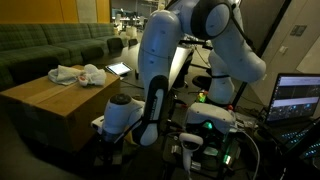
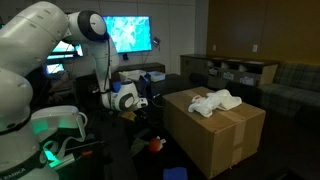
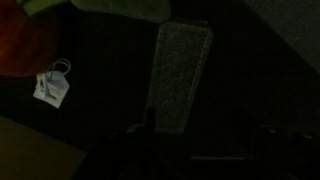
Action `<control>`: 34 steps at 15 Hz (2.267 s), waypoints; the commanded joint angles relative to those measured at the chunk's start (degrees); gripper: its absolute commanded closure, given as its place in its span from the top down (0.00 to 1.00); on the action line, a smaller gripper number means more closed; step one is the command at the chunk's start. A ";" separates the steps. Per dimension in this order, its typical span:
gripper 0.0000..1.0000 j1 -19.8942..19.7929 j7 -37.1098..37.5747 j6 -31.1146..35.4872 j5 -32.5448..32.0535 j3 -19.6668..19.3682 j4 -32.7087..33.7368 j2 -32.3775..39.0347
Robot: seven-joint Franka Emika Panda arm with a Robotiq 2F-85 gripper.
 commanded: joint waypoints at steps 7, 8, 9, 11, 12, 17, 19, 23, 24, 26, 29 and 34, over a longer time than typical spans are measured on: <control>1.00 1.64 -1.51 -0.25 -1.27 -3.05 1.06 2.76; 1.00 1.50 -1.74 -0.36 -1.37 -3.24 1.32 3.16; 1.00 1.43 -1.92 -0.39 -1.45 -3.47 1.58 3.55; 1.00 1.21 -2.25 -0.66 -1.66 -3.88 2.21 4.31; 1.00 1.07 -2.37 -0.93 -1.72 -3.99 2.51 4.57; 1.00 0.45 -2.90 -2.18 -2.45 -4.04 3.95 5.94; 1.00 0.23 -2.96 -2.58 -2.86 -3.97 4.49 6.16; 1.00 -0.19 -2.76 -3.85 -3.53 -3.80 5.45 6.56; 1.00 -0.39 -2.73 -4.13 -3.66 -3.62 5.56 6.53; 1.00 -0.77 -2.66 -4.71 -3.79 -3.28 5.83 6.53; 1.00 -0.82 -2.42 -5.21 -4.01 -3.49 6.14 6.12; 1.00 -0.89 -2.19 -4.93 -4.05 -3.85 6.25 5.41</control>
